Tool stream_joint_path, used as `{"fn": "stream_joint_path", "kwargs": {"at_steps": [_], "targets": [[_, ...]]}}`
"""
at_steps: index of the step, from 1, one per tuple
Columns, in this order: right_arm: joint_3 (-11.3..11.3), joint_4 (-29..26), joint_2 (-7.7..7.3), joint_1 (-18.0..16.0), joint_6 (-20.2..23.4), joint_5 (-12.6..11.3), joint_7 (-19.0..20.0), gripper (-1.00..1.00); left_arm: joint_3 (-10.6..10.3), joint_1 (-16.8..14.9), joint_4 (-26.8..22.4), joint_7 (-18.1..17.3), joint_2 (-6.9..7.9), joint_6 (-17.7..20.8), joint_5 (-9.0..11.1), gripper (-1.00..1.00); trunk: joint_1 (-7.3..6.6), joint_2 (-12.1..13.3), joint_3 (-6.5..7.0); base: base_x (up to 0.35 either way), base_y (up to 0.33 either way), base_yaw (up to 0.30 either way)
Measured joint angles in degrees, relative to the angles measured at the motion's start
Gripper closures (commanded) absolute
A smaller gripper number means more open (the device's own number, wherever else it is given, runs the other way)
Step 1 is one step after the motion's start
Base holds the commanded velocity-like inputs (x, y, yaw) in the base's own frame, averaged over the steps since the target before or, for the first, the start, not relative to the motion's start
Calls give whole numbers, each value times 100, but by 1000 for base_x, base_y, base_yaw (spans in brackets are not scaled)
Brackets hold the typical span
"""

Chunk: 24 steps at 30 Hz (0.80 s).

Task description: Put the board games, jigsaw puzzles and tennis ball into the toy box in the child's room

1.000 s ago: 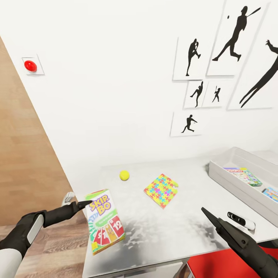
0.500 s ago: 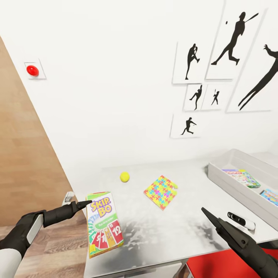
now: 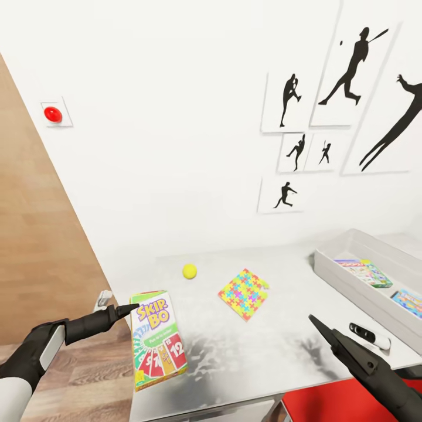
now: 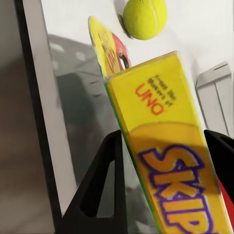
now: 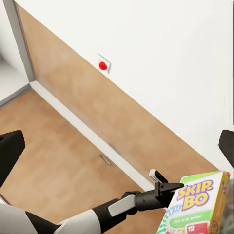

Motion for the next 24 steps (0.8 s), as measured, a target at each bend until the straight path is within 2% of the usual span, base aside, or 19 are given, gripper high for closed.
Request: {"fn": "stream_joint_path", "kwargs": {"at_steps": [8,14,18,21,24], "targets": [[-26,7,7,0,-15,-16,-175,-100,6,0,0,-9,0,109,9,100,-176,321,144,0,0,0],[-28,7,1,0,16,-6,-655,-100,8,-1,0,-11,8,148,10,100,-308,562,252,0,0,0],[-60,6,1,0,62,-2,-1242,-100,8,2,0,-16,14,182,14,100,-396,723,324,0,0,0],[-63,8,4,0,79,-13,-1383,-100,10,-1,-19,-110,50,326,20,100,-462,843,378,0,0,0],[-62,6,6,0,79,-15,-1408,-100,15,-3,-30,-360,131,491,17,100,-528,964,432,0,0,0]]}}
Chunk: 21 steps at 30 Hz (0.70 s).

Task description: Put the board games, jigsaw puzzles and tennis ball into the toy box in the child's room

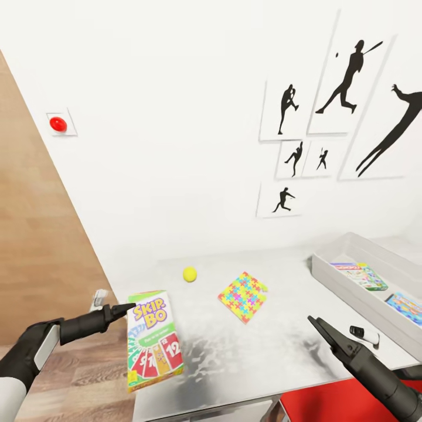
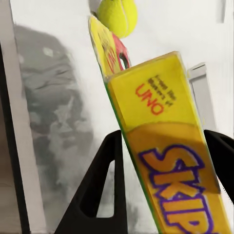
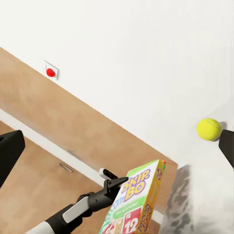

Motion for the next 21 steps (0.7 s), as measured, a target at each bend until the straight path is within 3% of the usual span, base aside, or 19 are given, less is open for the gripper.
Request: {"fn": "stream_joint_path", "kwargs": {"at_steps": [10,21], "targets": [[0,-69,1,1,-1,0,92,-100,-50,-4,-47,-1042,596,904,-31,100,-220,401,186,0,0,-27],[-1,-75,-1,2,-6,8,230,-100,-413,3,-80,-1610,849,954,-60,100,-462,844,449,0,0,-199]]}}
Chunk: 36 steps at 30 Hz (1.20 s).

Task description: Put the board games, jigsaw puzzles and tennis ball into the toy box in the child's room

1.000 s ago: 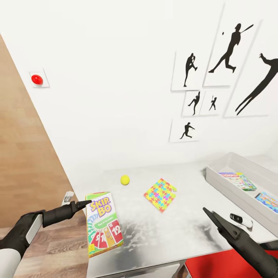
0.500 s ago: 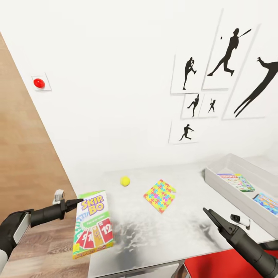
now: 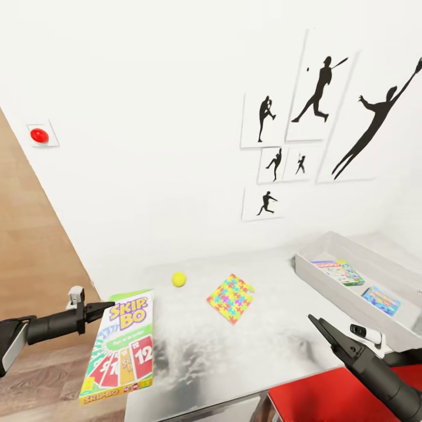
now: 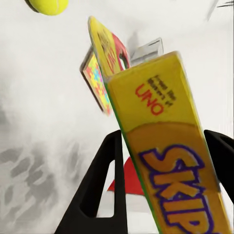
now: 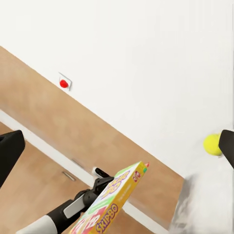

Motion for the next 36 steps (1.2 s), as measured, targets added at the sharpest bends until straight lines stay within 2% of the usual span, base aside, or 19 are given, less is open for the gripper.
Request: {"fn": "stream_joint_path", "kwargs": {"at_steps": [6,9,11,19,36], "targets": [[1,-1,2,0,3,-4,14,-100,-12,1,-2,-85,19,-5,-7,100,-130,241,145,-114,0,-191],[1,-5,2,-1,-9,0,38,-100,-14,2,-9,-91,28,-10,-6,100,-196,363,206,-197,0,-55],[-6,-6,2,-1,-36,0,187,-100,-12,2,-14,-94,34,-8,0,100,-242,443,243,-24,0,-6],[-2,-8,9,2,-39,0,225,-100,-12,2,-15,-95,34,-16,0,100,-418,764,396,-4,0,-44],[-19,-2,-1,1,-8,-1,234,-100,-13,1,-18,-95,16,-19,-4,100,-793,1449,815,0,0,-192]]}}
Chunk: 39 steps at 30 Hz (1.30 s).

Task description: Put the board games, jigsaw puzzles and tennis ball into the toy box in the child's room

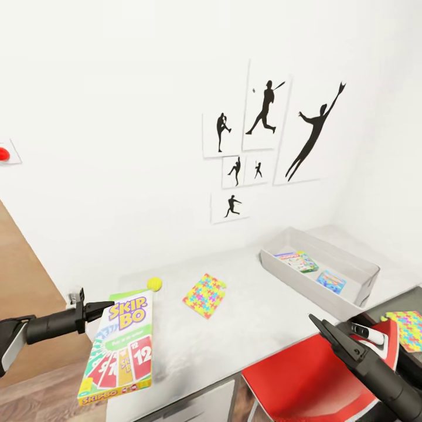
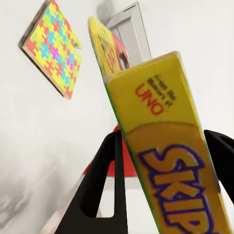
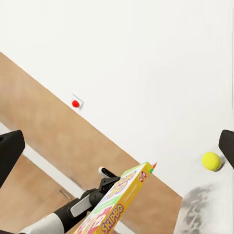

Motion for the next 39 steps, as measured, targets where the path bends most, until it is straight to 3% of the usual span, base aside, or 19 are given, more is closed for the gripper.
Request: {"fn": "stream_joint_path", "kwargs": {"at_steps": [24,31,39], "targets": [[-60,2,-6,5,14,-3,9,-100,-25,0,-241,-32,-9,-16,2,100,-45,83,205,0,0,-202],[-60,2,-6,4,18,-6,9,-100,-32,8,-253,-508,-3,-26,11,100,-45,83,254,0,0,-202],[-60,2,-6,5,18,-4,9,-100,-26,9,-255,-588,9,-92,8,100,-45,83,310,0,0,-202]]}}
